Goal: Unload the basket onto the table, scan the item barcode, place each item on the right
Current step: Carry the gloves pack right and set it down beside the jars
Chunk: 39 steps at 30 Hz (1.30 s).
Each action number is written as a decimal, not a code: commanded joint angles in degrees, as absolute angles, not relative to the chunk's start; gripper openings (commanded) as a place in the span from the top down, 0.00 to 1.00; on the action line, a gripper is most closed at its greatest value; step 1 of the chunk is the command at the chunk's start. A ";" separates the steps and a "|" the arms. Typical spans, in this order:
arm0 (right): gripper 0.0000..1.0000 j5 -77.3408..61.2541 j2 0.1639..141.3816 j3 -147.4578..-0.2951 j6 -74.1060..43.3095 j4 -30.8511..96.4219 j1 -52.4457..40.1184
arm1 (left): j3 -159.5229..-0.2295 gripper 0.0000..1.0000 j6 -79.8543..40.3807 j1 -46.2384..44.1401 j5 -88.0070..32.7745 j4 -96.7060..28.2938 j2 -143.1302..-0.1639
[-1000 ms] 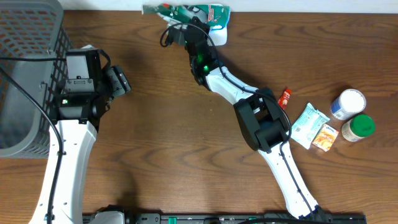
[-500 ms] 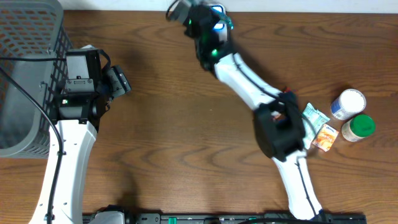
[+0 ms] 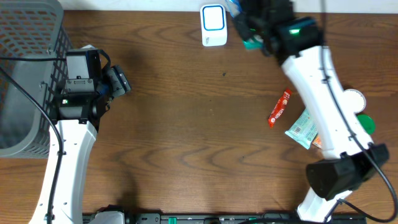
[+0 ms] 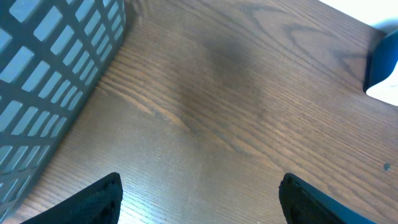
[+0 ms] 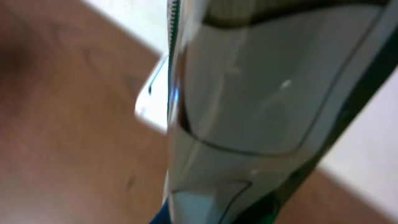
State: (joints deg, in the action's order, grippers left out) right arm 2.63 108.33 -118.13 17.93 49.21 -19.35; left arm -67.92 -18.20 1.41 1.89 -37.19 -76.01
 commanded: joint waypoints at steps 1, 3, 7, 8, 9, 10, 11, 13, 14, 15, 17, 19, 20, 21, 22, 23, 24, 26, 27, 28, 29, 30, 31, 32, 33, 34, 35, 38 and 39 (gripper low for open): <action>0.99 -4.19 106.43 -118.34 12.80 54.89 -14.37 | -68.90 0.19 -18.31 1.58 2.63 -37.28 -76.42; 0.99 -4.21 106.41 -118.32 12.75 59.51 -11.03 | -68.90 0.19 -18.31 1.58 2.63 -37.28 -76.42; 0.99 -5.45 107.28 -117.95 12.43 67.02 -4.80 | -68.90 0.19 -18.31 1.58 2.63 -37.28 -76.42; 0.99 -5.45 107.70 -117.60 12.27 68.45 -3.40 | -68.90 0.19 -18.31 1.58 2.63 -37.28 -76.42; 0.99 -5.45 108.14 -116.86 11.77 69.87 -1.80 | -68.90 0.19 -18.31 1.61 2.63 -37.28 -76.42; 0.99 -5.45 108.62 -115.74 11.14 70.59 -0.56 | -68.90 0.18 -18.31 1.61 2.63 -37.28 -76.42; 0.99 -5.48 108.92 -114.24 10.37 70.74 0.60 | -68.90 0.19 -18.31 1.58 2.63 -37.28 -76.42; 0.99 -5.48 109.54 -109.38 10.07 68.84 2.70 | -68.90 0.19 -18.28 1.58 2.63 -37.26 -76.42; 0.99 -5.45 109.73 -106.72 10.11 67.11 3.55 | -68.90 0.19 -18.28 1.58 2.63 -37.28 -76.42; 0.99 -5.48 109.84 -103.83 10.09 64.84 4.23 | -68.90 0.19 -18.31 1.61 2.61 -37.28 -76.42; 0.99 -5.50 109.84 -97.95 10.09 59.44 5.39 | -68.90 0.19 -18.31 1.58 2.63 -37.28 -76.42; 0.99 -5.48 109.84 -93.06 10.09 54.43 6.11 | -68.90 0.19 -18.31 1.58 2.63 -37.28 -76.42; 0.99 -5.45 109.84 -90.80 10.09 51.90 6.39 | -68.90 0.19 -18.31 1.58 2.63 -37.28 -76.42; 0.99 -5.43 109.84 -89.03 10.11 49.87 6.48 | -68.90 0.19 -18.31 1.58 2.63 -37.28 -76.42; 0.99 -5.43 109.84 -87.61 10.11 48.27 6.66 | -68.90 0.19 -18.31 1.58 2.63 -37.28 -76.42; 0.99 -5.43 109.84 -86.56 10.11 47.00 6.79 | -68.90 0.19 -18.31 1.58 2.63 -37.26 -76.42; 0.99 -5.43 109.84 -85.49 10.11 45.69 6.92 | -68.90 0.18 -18.31 1.61 2.63 -37.26 -76.42; 0.83 -5.43 109.84 -84.36 10.13 44.16 7.09 | -68.90 0.19 -18.28 1.61 2.61 -37.28 -76.42; 0.63 -5.41 109.84 -84.18 10.17 43.81 7.18 | -68.90 0.18 -18.28 1.58 2.63 -37.28 -76.42; 0.46 -5.41 109.84 -84.16 10.39 43.62 7.20 | -68.90 0.19 -18.31 1.58 2.63 -37.26 -76.42; 0.30 -5.32 109.84 -84.16 10.48 43.46 7.20 | -68.90 0.18 -18.31 1.58 2.63 -37.28 -76.42; 0.21 -4.71 109.82 -84.18 10.55 43.38 7.20 | -68.90 0.19 -18.28 1.58 2.63 -37.26 -76.42; 0.14 -3.99 109.82 -84.20 10.52 43.31 7.20 | -68.90 0.19 -18.31 1.58 2.63 -37.28 -76.42; 0.09 -3.01 109.82 -84.20 10.52 43.33 7.20 | -68.90 0.19 -18.31 1.58 2.63 -37.28 -76.42; 0.06 -1.98 109.82 -84.20 10.50 43.51 7.20 | -68.90 0.18 -18.31 1.58 2.63 -37.28 -76.42; 0.04 -1.32 109.82 -84.20 10.50 43.66 7.20 | -68.90 0.19 -18.31 1.58 2.63 -37.26 -76.42; 0.03 -0.82 109.82 -84.20 10.50 43.68 7.20 | -68.90 0.19 -18.31 1.61 2.63 -37.26 -76.42; 0.02 0.16 109.60 -84.60 10.52 43.64 7.20 | -68.90 0.19 -18.31 1.58 2.63 -37.28 -76.42; 0.01 0.14 109.36 -84.93 10.52 43.68 7.20 | -68.90 0.19 -18.31 1.58 2.63 -37.28 -76.42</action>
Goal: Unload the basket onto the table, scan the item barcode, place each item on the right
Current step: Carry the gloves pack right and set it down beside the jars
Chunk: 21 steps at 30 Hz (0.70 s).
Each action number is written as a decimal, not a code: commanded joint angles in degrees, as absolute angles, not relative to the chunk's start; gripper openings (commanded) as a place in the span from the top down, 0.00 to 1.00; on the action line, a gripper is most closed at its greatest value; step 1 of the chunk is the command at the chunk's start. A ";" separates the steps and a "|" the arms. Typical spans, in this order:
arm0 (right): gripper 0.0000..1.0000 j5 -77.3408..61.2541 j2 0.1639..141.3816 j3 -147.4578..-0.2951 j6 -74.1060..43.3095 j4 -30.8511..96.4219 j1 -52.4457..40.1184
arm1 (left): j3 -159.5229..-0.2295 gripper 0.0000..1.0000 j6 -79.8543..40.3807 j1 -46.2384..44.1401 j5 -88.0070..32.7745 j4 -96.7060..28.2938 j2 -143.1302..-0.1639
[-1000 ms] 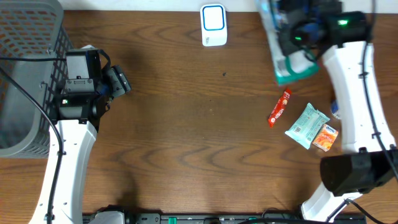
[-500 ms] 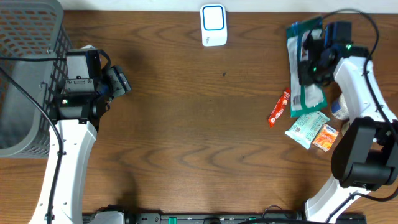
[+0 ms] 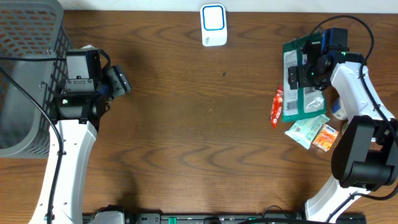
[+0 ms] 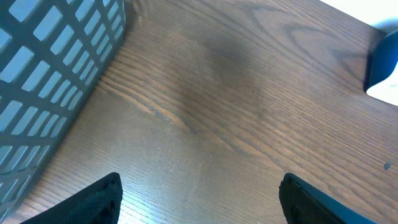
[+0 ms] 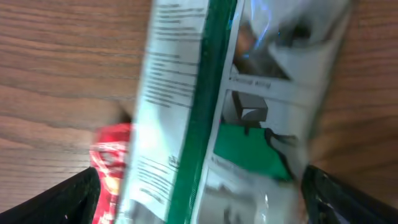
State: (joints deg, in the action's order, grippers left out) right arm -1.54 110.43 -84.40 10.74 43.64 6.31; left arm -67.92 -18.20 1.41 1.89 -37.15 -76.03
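A green and white pouch [image 3: 301,79] lies flat on the table at the right, partly over a red packet [image 3: 279,107]. My right gripper [image 3: 310,68] hangs just above the pouch and is open. In the right wrist view the pouch [image 5: 242,106] fills the space between the wide-apart fingers of that gripper [image 5: 205,190], and the red packet [image 5: 109,163] shows at the left. The white scanner with a blue face [image 3: 213,25] stands at the far edge, middle. My left gripper [image 3: 120,81] is open over bare table [image 4: 199,190] near the basket.
A grey mesh basket [image 3: 25,68] stands at the far left, close to the left arm [image 4: 50,81]. A white-green sachet [image 3: 303,129] and an orange packet [image 3: 324,137] lie below the pouch. The scanner's blue edge [image 4: 380,59] shows in the left wrist view.
My right gripper was up beside the scanner, shut on the green and white pouch. Now it is at the right side, open, with the pouch lying on the table. The left arm has not moved.
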 commanded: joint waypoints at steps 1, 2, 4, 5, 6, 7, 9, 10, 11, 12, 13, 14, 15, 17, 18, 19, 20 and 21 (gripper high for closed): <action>0.01 0.14 109.01 -85.32 10.52 43.75 7.18 | -68.90 0.19 -18.31 1.58 2.61 -37.28 -76.42; 0.01 0.14 108.47 -85.73 10.52 43.88 7.18 | -68.90 0.19 -18.31 1.58 2.63 -37.28 -76.42; 0.01 0.12 106.89 -86.85 10.52 44.51 7.18 | -68.90 0.19 -18.28 1.58 2.63 -37.28 -76.42; 0.01 0.12 106.02 -87.42 10.52 44.97 7.16 | -68.90 0.19 -18.31 1.58 2.63 -37.28 -76.42; 0.01 0.10 105.12 -87.90 10.50 45.52 7.14 | -68.90 0.19 -18.31 1.61 2.63 -37.28 -76.42; 0.01 0.05 103.96 -88.31 10.50 46.28 7.14 | -68.90 0.19 -18.31 1.58 2.61 -37.28 -76.42; 0.01 -0.49 102.00 -88.33 10.50 47.22 7.14 | -68.90 0.19 -18.31 1.58 2.63 -37.28 -76.42; 0.01 -0.49 101.23 -88.33 10.48 47.62 7.14 | -68.90 0.19 -18.28 1.58 2.63 -37.28 -76.42; 0.01 -0.49 100.60 -88.33 10.48 47.92 7.14 | -68.90 0.18 -18.31 1.58 2.63 -37.28 -76.42; 0.01 -0.45 100.18 -88.33 10.50 48.21 7.14 | -68.90 0.19 -18.31 1.58 2.63 -37.28 -76.42; 0.01 -0.47 99.94 -88.33 10.50 48.25 7.14 | -68.90 0.19 -18.31 1.61 2.63 -37.28 -76.42; 0.01 -0.47 99.94 -88.33 10.52 48.21 7.14 | -68.90 0.19 -18.31 1.58 2.61 -37.28 -76.42; 0.01 -0.49 99.96 -88.33 10.50 48.23 7.14 | -68.90 0.19 -18.31 1.58 2.63 -37.28 -76.42; 0.01 -0.49 100.12 -88.33 10.50 48.23 7.14 | -68.90 0.19 -18.31 1.61 2.63 -37.28 -76.42; 0.01 -0.47 100.12 -88.33 10.50 48.23 7.14 | -68.90 0.19 -18.31 1.58 2.63 -37.28 -76.42; 0.01 -0.49 100.12 -88.33 10.50 48.23 7.14 | -68.90 0.19 -18.31 1.58 2.63 -37.28 -76.42; 0.01 -0.47 100.12 -88.33 10.50 48.23 7.14 | -68.90 0.19 -18.31 1.61 2.63 -37.26 -76.42; 0.01 -0.49 100.12 -88.33 10.50 48.23 7.14 | -68.90 0.18 -18.31 1.58 2.63 -37.28 -76.42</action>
